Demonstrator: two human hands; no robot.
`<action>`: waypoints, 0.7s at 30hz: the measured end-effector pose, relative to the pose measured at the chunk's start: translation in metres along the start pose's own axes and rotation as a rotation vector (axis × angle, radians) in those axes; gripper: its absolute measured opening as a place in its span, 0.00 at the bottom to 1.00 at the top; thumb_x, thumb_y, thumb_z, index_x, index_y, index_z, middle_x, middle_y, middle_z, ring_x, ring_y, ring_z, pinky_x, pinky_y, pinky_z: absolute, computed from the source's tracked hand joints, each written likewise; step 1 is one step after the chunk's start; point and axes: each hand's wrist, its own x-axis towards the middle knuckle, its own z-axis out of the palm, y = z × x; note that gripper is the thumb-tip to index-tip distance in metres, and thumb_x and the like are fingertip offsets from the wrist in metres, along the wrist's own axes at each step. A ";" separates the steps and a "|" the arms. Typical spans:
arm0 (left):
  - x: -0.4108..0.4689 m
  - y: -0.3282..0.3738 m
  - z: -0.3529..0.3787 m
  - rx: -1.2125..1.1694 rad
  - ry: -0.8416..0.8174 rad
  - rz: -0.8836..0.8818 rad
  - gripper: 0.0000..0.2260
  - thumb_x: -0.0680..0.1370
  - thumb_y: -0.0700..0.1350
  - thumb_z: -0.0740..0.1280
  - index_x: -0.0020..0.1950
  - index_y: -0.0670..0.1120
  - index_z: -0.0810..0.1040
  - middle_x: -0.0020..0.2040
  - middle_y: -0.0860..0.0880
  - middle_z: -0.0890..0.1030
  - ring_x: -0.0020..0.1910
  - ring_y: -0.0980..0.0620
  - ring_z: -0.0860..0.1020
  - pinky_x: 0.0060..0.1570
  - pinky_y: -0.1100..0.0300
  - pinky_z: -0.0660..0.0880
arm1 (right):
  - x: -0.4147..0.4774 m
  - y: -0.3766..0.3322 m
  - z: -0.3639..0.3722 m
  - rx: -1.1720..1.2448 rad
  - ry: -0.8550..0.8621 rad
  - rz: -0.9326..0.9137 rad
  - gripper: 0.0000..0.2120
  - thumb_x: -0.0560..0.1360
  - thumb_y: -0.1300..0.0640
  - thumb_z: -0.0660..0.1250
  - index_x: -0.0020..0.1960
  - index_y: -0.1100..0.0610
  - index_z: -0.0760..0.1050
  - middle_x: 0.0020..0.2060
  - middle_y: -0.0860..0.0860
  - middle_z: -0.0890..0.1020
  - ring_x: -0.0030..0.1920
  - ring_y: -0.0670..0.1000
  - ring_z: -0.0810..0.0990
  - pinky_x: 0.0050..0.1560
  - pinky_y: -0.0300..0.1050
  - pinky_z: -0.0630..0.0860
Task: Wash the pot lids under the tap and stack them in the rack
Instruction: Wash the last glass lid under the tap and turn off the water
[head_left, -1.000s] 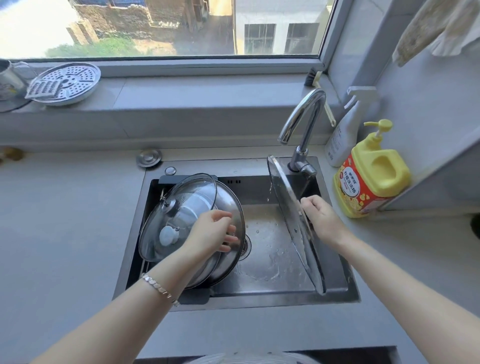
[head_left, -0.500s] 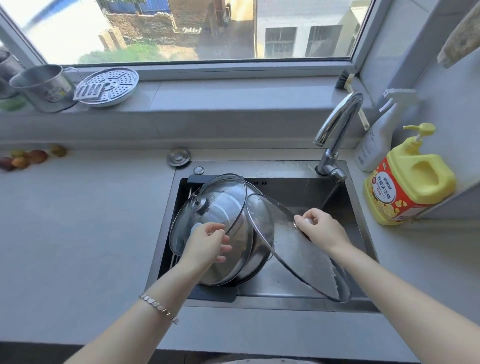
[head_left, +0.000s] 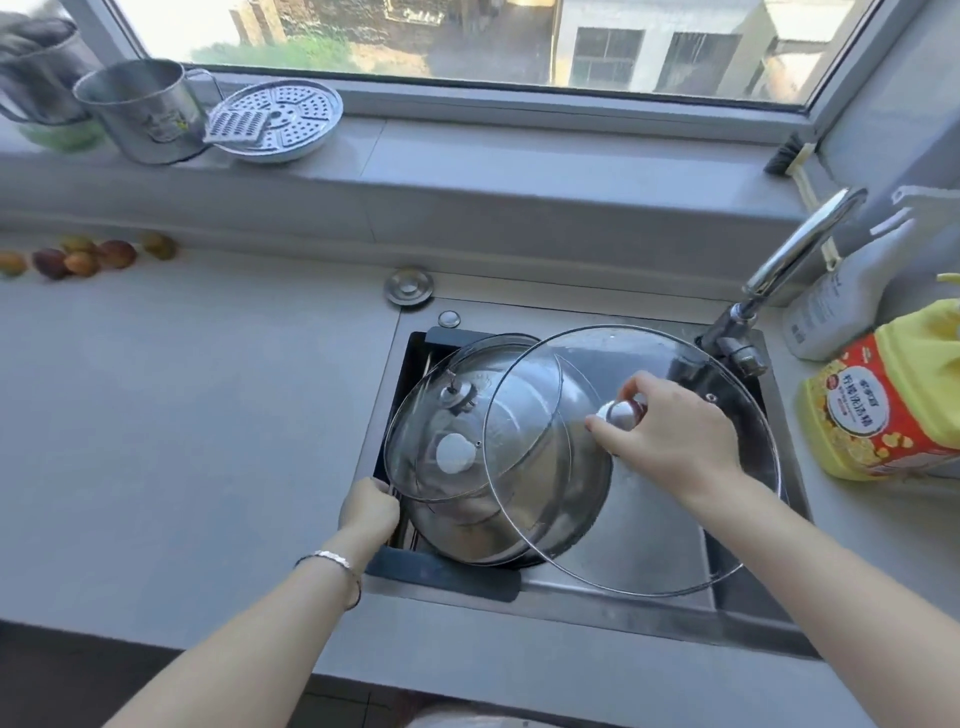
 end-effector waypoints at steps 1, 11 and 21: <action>0.003 -0.007 0.000 0.162 -0.013 0.049 0.09 0.75 0.32 0.56 0.44 0.42 0.74 0.48 0.38 0.78 0.49 0.40 0.76 0.48 0.55 0.73 | 0.006 -0.007 0.003 -0.021 -0.017 -0.012 0.13 0.68 0.41 0.67 0.43 0.49 0.70 0.39 0.45 0.75 0.45 0.54 0.77 0.40 0.43 0.65; 0.059 -0.043 -0.011 1.343 -0.059 0.946 0.18 0.43 0.45 0.79 0.30 0.45 0.83 0.30 0.47 0.81 0.31 0.48 0.80 0.34 0.58 0.71 | 0.032 -0.036 0.028 0.012 -0.097 0.019 0.12 0.68 0.42 0.69 0.44 0.47 0.71 0.41 0.44 0.75 0.46 0.51 0.75 0.42 0.43 0.66; 0.076 -0.032 -0.027 1.769 -0.023 1.297 0.10 0.66 0.43 0.68 0.42 0.43 0.85 0.43 0.40 0.85 0.42 0.42 0.83 0.50 0.51 0.79 | 0.058 -0.043 0.024 0.072 -0.126 0.078 0.10 0.66 0.44 0.70 0.43 0.47 0.73 0.38 0.45 0.78 0.45 0.51 0.76 0.42 0.43 0.68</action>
